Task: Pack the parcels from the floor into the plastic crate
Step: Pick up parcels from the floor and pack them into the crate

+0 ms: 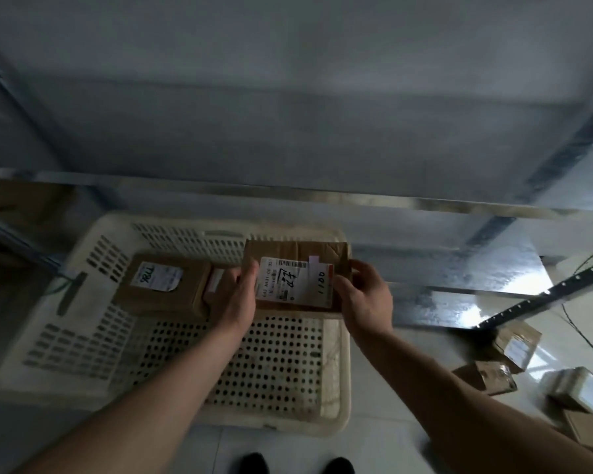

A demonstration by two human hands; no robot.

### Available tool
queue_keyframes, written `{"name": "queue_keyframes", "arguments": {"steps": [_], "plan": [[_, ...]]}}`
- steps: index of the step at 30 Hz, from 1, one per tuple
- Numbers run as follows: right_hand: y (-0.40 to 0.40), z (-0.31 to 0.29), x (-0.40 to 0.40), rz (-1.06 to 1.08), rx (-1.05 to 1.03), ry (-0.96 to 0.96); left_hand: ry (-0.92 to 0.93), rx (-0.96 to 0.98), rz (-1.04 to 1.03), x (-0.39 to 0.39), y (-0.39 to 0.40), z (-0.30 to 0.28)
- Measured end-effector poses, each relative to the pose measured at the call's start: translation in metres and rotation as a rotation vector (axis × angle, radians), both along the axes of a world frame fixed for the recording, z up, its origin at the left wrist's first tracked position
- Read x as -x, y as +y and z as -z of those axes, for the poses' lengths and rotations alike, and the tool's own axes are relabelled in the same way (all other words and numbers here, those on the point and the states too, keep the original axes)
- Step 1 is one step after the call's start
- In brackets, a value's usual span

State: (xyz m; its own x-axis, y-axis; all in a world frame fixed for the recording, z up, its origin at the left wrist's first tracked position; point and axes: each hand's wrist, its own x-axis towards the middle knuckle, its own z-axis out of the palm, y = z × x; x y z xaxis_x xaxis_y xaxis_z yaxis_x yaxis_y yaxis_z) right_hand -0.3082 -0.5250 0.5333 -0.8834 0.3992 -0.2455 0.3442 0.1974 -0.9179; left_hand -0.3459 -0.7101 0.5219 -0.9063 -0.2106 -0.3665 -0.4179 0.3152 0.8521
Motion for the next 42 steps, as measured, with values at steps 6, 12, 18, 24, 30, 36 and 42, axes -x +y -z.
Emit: {"name": "queue_keyframes", "arguments": {"steps": [6,12,18,24,30,36,42], "plan": [[-0.052,0.072,0.010,-0.130,-0.229,-0.182,-0.263,-0.102,0.038,0.021,-0.045,0.076],[-0.082,0.150,0.005,-0.152,-0.272,-0.411,-0.468,-0.145,0.149,0.033,-0.070,0.144],[-0.086,0.194,0.005,-0.094,-0.369,-0.537,-0.551,-0.175,0.295,0.040,-0.068,0.187],[-0.079,0.226,0.016,-0.023,-0.288,-0.593,-0.558,-0.184,0.349,0.051,-0.055,0.205],[-0.087,0.240,0.024,0.067,-0.200,-0.497,-0.531,-0.187,0.334,0.062,-0.054,0.216],[-0.086,0.240,0.029,0.089,-0.207,-0.432,-0.519,-0.215,0.261,0.057,-0.051,0.223],[-0.081,0.241,0.026,0.085,-0.205,-0.406,-0.555,-0.167,0.162,0.055,-0.046,0.224]]}}
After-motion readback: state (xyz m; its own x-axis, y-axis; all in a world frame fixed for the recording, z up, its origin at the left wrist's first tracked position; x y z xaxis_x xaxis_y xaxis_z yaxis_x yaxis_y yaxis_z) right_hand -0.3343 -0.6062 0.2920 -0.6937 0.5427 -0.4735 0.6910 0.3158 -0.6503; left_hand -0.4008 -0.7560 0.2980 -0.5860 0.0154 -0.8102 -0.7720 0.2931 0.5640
